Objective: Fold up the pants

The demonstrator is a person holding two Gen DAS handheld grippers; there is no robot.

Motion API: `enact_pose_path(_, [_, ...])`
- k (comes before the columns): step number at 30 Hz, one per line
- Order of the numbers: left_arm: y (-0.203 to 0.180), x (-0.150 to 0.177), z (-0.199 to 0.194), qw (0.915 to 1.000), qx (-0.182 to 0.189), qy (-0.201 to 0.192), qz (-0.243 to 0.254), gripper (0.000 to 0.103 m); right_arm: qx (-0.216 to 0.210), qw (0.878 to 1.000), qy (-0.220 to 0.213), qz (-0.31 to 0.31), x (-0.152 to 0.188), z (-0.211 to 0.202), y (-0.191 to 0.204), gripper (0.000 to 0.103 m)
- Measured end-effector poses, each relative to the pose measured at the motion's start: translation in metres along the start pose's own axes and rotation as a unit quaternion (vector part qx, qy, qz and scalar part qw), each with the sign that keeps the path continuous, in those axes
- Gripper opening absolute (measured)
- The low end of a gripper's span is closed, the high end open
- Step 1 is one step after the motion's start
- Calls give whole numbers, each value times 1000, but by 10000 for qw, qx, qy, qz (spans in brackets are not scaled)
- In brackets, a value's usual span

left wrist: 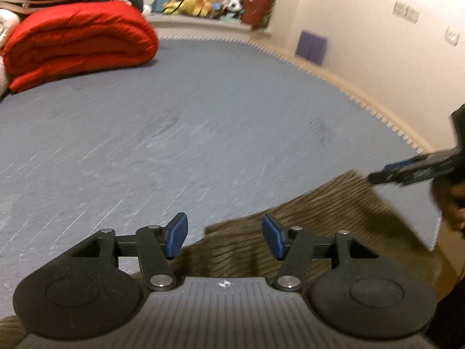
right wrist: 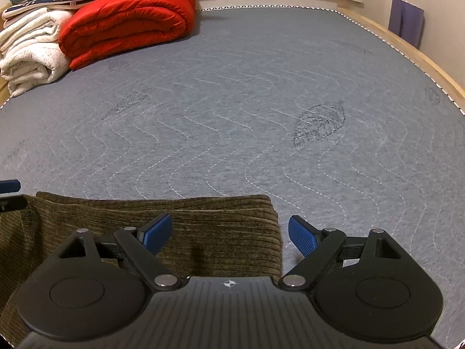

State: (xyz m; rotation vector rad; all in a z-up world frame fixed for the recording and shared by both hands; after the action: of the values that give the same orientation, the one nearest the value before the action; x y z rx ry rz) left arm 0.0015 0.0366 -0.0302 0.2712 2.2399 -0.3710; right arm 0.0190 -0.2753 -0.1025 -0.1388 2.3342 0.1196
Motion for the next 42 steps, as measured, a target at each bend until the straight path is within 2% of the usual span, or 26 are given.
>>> enact_pose_path(4, [-18, 0, 2, 9993, 299, -61, 222, 45, 21, 10000, 23, -38, 1, 1, 1, 89])
enact_pose_path(6, [-26, 4, 7, 9986, 367, 65, 371, 40, 32, 10000, 35, -41, 2, 2, 1, 89])
enact_pose_path(8, [-30, 11, 16, 9978, 339, 248, 509, 40, 40, 10000, 32, -33, 1, 2, 1, 89])
enact_pose_path(12, [-23, 27, 32, 9945, -138, 765, 699, 39, 26, 10000, 19, -40, 1, 1, 2, 89])
enact_pose_path(15, [-12, 34, 38, 9923, -457, 948, 656, 39, 26, 10000, 15, -52, 2, 1, 2, 89])
enact_pose_path(17, [-10, 32, 37, 9931, -487, 874, 607, 39, 33, 10000, 25, -46, 2, 1, 1, 89])
enact_pose_path(23, [-22, 14, 20, 9980, -83, 353, 512, 39, 37, 10000, 20, -36, 1, 1, 1, 89])
enact_pose_path(29, [-30, 10, 19, 9980, 64, 200, 591, 39, 40, 9999, 50, -83, 3, 2, 3, 90])
enact_pose_path(33, [-24, -7, -1, 9985, 76, -363, 392, 39, 38, 10000, 31, -70, 2, 1, 3, 90])
enact_pose_path(36, [-31, -13, -8, 9974, 351, -535, 338, 39, 35, 10000, 22, -78, 3, 1, 2, 90])
enact_pose_path(39, [-50, -2, 0, 9954, 565, -257, 734, 39, 50, 9999, 44, -77, 4, 2, 2, 90])
enact_pose_path(41, [-59, 13, 16, 9927, 407, 110, 1132, 39, 53, 9999, 50, -71, 4, 2, 2, 90])
enact_pose_path(42, [-58, 22, 26, 9911, 204, 381, 1256, 39, 54, 9999, 51, -70, 3, 2, 3, 90])
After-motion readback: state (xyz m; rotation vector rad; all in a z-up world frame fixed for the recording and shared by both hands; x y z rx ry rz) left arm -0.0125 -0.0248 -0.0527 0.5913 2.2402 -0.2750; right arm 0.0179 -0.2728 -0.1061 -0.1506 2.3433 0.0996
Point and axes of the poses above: each gripper's, at about its wrist camera, not at the fingertips, and z roughly the way its jaws point, y to its left, x to its underside, the point moved 8 cm from there along z, roughly the way its jaws point, and after that the axes turned 2 degrees about x, right-handed, at the moved point
